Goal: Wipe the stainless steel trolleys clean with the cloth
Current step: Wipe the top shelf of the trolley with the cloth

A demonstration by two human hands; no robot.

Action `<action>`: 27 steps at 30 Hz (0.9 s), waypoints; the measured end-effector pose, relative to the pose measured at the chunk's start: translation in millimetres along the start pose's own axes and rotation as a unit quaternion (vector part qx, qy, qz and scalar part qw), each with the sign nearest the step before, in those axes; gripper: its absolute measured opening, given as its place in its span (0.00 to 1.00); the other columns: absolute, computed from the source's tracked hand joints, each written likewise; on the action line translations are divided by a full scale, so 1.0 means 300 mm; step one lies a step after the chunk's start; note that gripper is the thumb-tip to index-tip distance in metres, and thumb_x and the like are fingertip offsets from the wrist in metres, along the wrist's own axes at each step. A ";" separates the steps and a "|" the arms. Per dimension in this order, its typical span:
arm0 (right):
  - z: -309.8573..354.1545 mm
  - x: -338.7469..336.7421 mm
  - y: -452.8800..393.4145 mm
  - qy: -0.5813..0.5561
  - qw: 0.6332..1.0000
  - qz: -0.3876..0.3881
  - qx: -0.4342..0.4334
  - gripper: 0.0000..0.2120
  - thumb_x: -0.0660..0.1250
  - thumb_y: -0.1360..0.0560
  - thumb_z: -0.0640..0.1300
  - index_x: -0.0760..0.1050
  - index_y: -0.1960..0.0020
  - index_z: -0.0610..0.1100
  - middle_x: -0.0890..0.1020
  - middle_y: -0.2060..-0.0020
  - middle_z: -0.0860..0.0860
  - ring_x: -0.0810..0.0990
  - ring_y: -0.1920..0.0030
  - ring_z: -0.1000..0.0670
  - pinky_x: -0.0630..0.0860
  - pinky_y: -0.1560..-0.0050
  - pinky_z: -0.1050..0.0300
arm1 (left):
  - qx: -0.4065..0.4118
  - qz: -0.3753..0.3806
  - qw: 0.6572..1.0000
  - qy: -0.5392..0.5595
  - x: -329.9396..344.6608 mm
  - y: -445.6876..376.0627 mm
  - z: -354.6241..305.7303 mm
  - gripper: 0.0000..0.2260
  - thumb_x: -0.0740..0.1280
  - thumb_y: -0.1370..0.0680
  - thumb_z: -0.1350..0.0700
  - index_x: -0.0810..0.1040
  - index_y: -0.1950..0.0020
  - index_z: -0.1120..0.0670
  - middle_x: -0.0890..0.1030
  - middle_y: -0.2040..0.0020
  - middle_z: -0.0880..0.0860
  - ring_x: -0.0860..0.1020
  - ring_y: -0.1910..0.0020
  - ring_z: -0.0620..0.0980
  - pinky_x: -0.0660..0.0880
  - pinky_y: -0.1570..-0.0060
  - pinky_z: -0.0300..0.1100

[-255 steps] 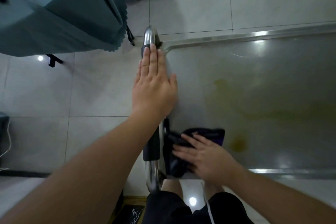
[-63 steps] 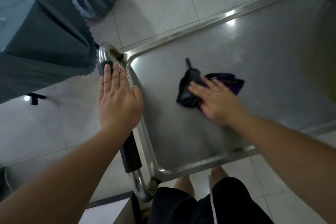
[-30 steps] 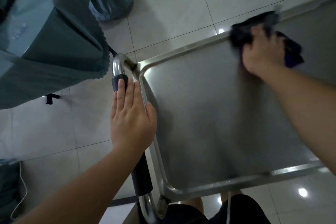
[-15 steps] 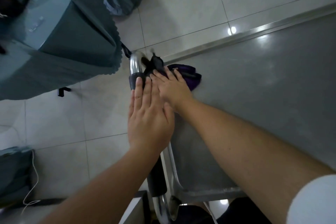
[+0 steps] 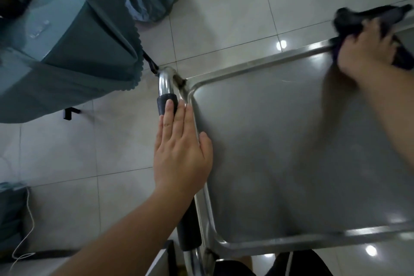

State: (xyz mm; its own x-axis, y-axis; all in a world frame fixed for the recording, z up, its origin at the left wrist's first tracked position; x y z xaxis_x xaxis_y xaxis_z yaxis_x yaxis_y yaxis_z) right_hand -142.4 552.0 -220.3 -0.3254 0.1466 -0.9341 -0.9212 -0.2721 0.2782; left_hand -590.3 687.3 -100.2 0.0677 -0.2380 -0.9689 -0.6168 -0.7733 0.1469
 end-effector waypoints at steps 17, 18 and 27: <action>0.813 0.462 0.836 0.050 0.902 0.149 -0.403 0.30 0.43 0.14 0.57 0.46 0.14 0.50 0.48 0.15 0.54 0.41 0.16 0.43 0.39 0.18 0.42 | 0.007 -0.014 1.000 -0.025 0.003 0.006 -0.006 0.29 0.50 0.13 0.47 0.53 0.14 0.57 0.51 0.13 0.53 0.40 0.15 0.47 0.38 0.17 0.47; 0.786 0.462 0.849 0.053 0.895 0.156 -0.415 0.30 0.44 0.14 0.57 0.46 0.15 0.51 0.49 0.15 0.55 0.42 0.16 0.44 0.39 0.18 0.43 | 0.003 -0.014 1.000 -0.023 0.002 0.005 -0.006 0.29 0.50 0.13 0.47 0.53 0.14 0.57 0.51 0.13 0.53 0.41 0.15 0.47 0.38 0.17 0.47; 0.394 0.465 1.298 0.071 0.795 0.250 -0.548 0.29 0.52 0.16 0.58 0.55 0.16 0.56 0.58 0.17 0.58 0.48 0.16 0.44 0.43 0.18 0.41 | -0.012 -0.024 0.999 -0.017 -0.028 0.011 -0.028 0.28 0.53 0.14 0.47 0.57 0.14 0.53 0.56 0.14 0.52 0.45 0.15 0.48 0.40 0.18 0.47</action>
State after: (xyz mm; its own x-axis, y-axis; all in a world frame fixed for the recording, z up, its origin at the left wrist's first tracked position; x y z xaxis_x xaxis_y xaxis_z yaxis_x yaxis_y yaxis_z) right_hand -572.0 579.0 -215.9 -0.4931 -0.3273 -0.8060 0.0802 -0.9397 0.3325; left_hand -586.1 681.8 -90.0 0.0696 -0.1799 -0.9812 -0.5951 -0.7969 0.1039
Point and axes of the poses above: each hand's wrist, its own y-axis away from the middle knuckle, its own x-axis out of the palm, z = x × y, the point moved 7 cm from there along -y, towards the middle knuckle
